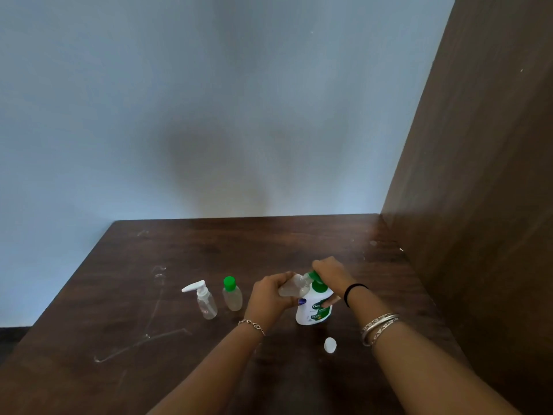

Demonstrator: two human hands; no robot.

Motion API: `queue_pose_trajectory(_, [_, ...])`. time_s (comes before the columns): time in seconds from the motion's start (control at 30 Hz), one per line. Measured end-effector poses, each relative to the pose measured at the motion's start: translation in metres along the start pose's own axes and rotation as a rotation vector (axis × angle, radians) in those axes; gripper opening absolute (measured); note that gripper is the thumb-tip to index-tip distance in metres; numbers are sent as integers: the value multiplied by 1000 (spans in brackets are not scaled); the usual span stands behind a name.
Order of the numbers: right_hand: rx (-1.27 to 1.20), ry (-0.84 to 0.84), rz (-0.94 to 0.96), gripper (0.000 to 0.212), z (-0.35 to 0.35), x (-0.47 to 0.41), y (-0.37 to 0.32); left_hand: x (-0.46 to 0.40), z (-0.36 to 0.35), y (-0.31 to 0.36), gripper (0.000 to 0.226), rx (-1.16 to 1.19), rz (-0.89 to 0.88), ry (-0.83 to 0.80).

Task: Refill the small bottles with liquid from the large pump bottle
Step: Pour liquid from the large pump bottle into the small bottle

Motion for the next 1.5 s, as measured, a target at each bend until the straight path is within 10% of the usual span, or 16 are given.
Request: queue_pose_trajectory(1.5, [17,3,-2,21,1,0,-2,-3,6,1,62,-25,4,-61])
Point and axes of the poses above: each hand's wrist, its own x-axis away from the middle knuckle, its own z-axis out of the back of the hand, y = z × x, the point moved 1 cm from there along -x, towards the middle knuckle, and after that the axes turned 8 degrees about x, right-handed, at the moved point
